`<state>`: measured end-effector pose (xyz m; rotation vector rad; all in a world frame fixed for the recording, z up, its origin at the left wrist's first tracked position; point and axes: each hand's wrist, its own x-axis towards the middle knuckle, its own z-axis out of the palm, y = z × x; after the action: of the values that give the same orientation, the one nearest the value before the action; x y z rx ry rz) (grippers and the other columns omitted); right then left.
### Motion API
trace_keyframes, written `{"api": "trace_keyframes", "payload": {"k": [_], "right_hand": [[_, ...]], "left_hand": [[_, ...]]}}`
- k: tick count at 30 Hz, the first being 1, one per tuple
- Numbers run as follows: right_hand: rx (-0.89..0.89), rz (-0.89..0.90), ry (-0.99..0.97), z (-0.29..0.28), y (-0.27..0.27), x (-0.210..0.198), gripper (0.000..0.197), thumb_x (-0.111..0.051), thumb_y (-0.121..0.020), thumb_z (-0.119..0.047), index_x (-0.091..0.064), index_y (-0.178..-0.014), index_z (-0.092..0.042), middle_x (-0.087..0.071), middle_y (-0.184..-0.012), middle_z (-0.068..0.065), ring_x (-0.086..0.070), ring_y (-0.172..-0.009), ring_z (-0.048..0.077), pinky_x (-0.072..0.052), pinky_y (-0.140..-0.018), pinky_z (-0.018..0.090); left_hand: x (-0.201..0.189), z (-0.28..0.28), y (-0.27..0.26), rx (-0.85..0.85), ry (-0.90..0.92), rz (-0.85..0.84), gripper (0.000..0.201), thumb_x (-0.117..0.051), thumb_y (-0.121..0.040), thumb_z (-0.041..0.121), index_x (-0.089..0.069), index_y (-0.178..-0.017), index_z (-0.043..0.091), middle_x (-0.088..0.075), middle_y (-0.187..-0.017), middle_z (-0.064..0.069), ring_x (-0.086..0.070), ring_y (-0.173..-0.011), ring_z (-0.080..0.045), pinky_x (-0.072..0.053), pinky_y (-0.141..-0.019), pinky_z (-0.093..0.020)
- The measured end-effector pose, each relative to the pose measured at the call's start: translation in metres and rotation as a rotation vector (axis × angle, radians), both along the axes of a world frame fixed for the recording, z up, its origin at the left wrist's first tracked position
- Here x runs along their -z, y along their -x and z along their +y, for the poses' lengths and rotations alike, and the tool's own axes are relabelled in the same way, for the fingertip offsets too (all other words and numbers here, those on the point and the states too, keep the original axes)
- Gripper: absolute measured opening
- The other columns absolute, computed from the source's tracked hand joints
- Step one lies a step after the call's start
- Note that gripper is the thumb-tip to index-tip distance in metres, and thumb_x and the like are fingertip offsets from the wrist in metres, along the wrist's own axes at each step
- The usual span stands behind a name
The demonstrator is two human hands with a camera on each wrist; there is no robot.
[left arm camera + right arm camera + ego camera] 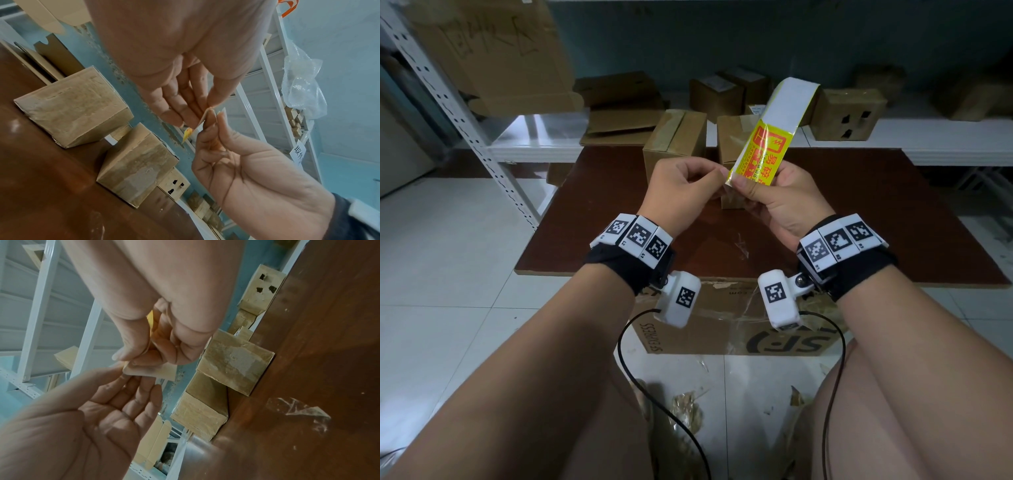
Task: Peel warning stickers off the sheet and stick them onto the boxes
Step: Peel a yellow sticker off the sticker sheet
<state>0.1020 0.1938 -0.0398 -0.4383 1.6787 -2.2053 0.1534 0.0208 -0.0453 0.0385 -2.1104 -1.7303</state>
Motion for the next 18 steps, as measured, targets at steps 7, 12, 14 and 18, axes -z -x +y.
{"api": "trace_keyframes", "payload": {"k": [7, 12, 14, 18], "right_hand": [[-0.001, 0.007, -0.008, -0.0001, 0.0006, -0.0002, 0.025, -0.079, -0.09, 0.0, -0.07, -0.108, -0.014, -0.082, -0.095, 0.004, -0.078, -0.087, 0.016, -0.054, -0.068, 0.023], [0.008, 0.003, -0.018, 0.0003, 0.0018, 0.0013, 0.026, -0.079, -0.09, 0.0, -0.069, -0.11, -0.014, -0.081, -0.094, 0.002, -0.078, -0.084, 0.014, -0.054, -0.066, 0.021], [0.008, 0.001, -0.016, -0.0003, 0.0024, 0.0024, 0.026, -0.079, -0.091, 0.0, -0.069, -0.11, -0.014, -0.081, -0.094, 0.002, -0.078, -0.085, 0.014, -0.054, -0.066, 0.021], [0.018, -0.008, -0.025, -0.0024, 0.0046, 0.0055, 0.028, -0.079, -0.09, -0.001, -0.07, -0.113, -0.014, -0.08, -0.104, 0.008, -0.074, -0.096, 0.023, -0.053, -0.068, 0.023]], "left_hand": [[0.0005, -0.001, 0.0007, -0.004, 0.014, 0.015, 0.01, -0.075, -0.096, 0.014, -0.084, -0.091, 0.015, -0.083, -0.085, -0.004, -0.079, -0.084, -0.017, -0.062, -0.08, -0.03], [0.0003, -0.0012, 0.0008, -0.006, 0.052, 0.017, 0.013, -0.073, -0.095, 0.012, -0.084, -0.09, 0.017, -0.083, -0.086, -0.003, -0.079, -0.085, -0.016, -0.064, -0.082, -0.033], [0.0006, -0.0011, 0.0011, -0.011, 0.057, 0.017, 0.013, -0.073, -0.095, 0.011, -0.085, -0.091, 0.015, -0.083, -0.085, -0.004, -0.078, -0.084, -0.016, -0.063, -0.082, -0.033], [0.0012, -0.002, 0.0021, -0.042, 0.069, 0.015, 0.012, -0.073, -0.093, 0.013, -0.085, -0.09, 0.013, -0.082, -0.082, -0.002, -0.076, -0.08, -0.013, -0.061, -0.077, -0.032]]}}
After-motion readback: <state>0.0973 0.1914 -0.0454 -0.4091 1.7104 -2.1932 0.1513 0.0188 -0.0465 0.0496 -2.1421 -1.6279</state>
